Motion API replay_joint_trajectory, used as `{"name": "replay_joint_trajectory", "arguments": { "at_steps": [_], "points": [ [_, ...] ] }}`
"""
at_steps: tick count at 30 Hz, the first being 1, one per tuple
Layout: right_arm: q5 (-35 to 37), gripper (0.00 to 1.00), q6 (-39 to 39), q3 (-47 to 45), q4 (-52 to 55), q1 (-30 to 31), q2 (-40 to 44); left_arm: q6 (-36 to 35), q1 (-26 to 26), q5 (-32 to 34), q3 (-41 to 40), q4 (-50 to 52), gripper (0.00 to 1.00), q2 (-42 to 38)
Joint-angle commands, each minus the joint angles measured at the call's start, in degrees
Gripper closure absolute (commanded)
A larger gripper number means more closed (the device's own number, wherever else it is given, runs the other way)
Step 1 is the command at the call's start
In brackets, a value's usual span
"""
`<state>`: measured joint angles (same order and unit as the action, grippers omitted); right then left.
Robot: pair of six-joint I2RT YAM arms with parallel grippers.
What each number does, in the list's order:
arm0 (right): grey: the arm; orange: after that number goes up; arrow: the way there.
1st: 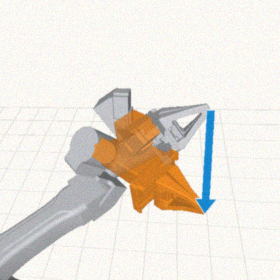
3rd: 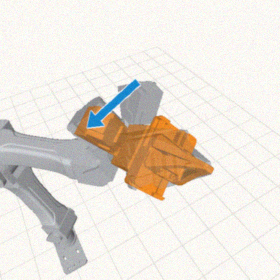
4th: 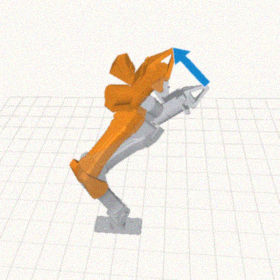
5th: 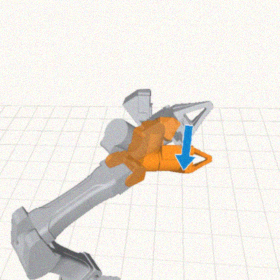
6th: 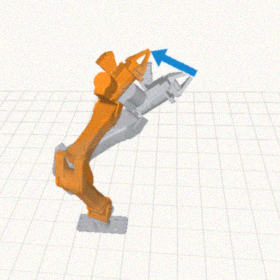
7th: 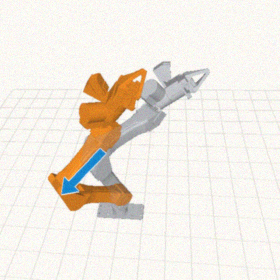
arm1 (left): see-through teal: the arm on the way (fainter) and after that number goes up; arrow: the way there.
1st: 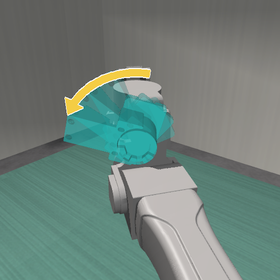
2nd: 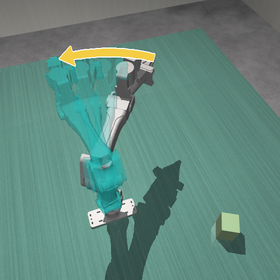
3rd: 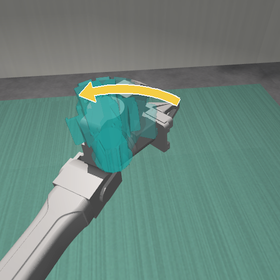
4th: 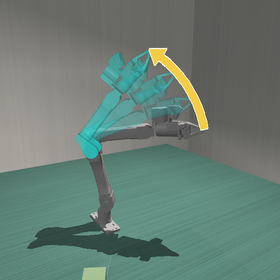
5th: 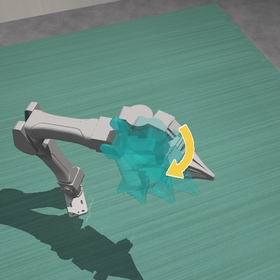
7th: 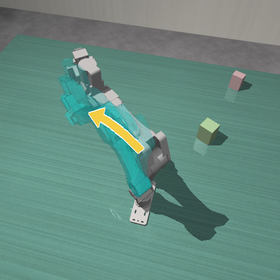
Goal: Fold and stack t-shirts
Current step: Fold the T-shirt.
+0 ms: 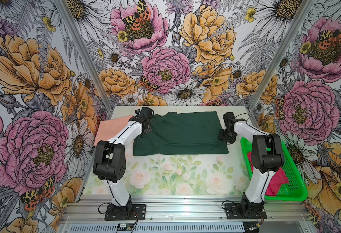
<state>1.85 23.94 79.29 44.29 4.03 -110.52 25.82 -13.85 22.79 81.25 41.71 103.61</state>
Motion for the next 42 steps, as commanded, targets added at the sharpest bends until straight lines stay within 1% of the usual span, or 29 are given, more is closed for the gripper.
{"name": "replay_joint_trajectory", "arguments": {
  "at_steps": [1, 9, 12, 15, 18, 20, 21, 22, 23, 26, 28, 30, 32, 34, 35, 36, 37, 38, 40, 42],
  "points": [
    [3.12, 0.47, -0.11, 2.36, -1.66, -0.52, -1.26, -1.94, 0.71, 1.85, 1.99, -2.09, 1.00, 3.26],
    [5.73, 0.47, -1.49, 4.12, -3.33, -0.64, -0.82, -3.41, 0.92, 3.75, 4.16, -4.62, 1.00, 6.49],
    [4.41, 0.49, -2.18, 3.33, -3.79, -0.43, 1.35, -3.59, 1.15, 3.91, 4.82, -4.80, 1.00, 6.94],
    [2.38, 0.54, -2.94, 1.49, -3.95, 0.14, 3.76, -3.76, 1.19, 4.00, 5.44, -5.06, 1.00, 7.60],
    [-0.70, 0.57, -5.47, -0.01, -4.35, 2.38, 5.84, -4.04, 1.19, 4.02, 6.42, -5.24, 1.00, 8.81],
    [-1.60, 0.57, -8.20, -0.49, -4.98, 5.10, 6.80, -4.46, 1.19, 3.91, 7.37, -5.50, 1.00, 9.88],
    [-1.46, 0.56, -9.03, -0.58, -5.30, 6.14, 7.10, -4.54, 1.18, 3.89, 7.63, -5.80, 0.95, 10.25],
    [-1.41, 0.55, -9.58, -0.55, -5.50, 6.96, 7.24, -4.69, 1.10, 3.59, 7.86, -6.10, 0.76, 10.58],
    [-1.57, 0.54, -9.66, -0.46, -5.53, 7.48, 7.33, -4.81, 1.10, 3.20, 7.93, -6.52, 0.62, 10.79],
    [-2.23, 0.51, -9.51, -0.45, -5.53, 7.92, 7.38, -4.72, 0.92, 3.15, 8.27, -6.99, 0.33, 11.34],
    [-2.47, 0.51, -9.58, -0.67, -5.53, 8.15, 7.51, -4.56, 0.92, 3.64, 8.06, -6.97, 0.25, 11.23],
    [-3.13, 0.51, -10.18, -0.70, -5.62, 8.63, 7.73, -4.34, 0.76, 4.69, 7.50, -6.91, 0.23, 10.51],
    [-4.69, 0.52, -11.52, -0.60, -6.63, 10.04, 8.12, -3.41, 0.34, 5.65, 5.79, -6.83, 0.24, 8.36],
    [-7.48, 0.53, -13.32, 0.26, -7.58, 12.56, 8.06, -2.10, -0.40, 4.54, 2.96, -6.72, 0.27, 4.67],
    [-8.75, 0.53, -14.38, 1.09, -7.81, 14.52, 7.67, -0.57, -0.64, 3.19, 1.10, -6.44, 0.30, 2.34],
    [-9.41, 0.54, -15.49, 2.10, -7.82, 16.22, 7.08, 0.87, -0.74, 1.20, -0.78, -6.38, 0.35, -0.84],
    [-9.74, 0.54, -16.62, 3.42, -7.74, 18.20, 6.17, 3.19, -0.73, -0.51, -3.21, -6.38, 0.82, -4.24],
    [-10.09, 0.54, -17.61, 4.97, -7.65, 19.88, 4.96, 5.62, -0.81, -1.74, -5.56, -6.38, 1.00, -7.18],
    [-11.16, 0.54, -19.36, 7.77, -7.47, 22.89, 2.60, 9.78, -1.69, -3.89, -9.53, -6.56, 1.00, -12.48],
    [-11.51, 0.53, -20.59, 10.85, -7.34, 25.41, -0.04, 12.78, -4.61, -2.90, -12.96, -6.82, 1.00, -16.94]
  ]
}}
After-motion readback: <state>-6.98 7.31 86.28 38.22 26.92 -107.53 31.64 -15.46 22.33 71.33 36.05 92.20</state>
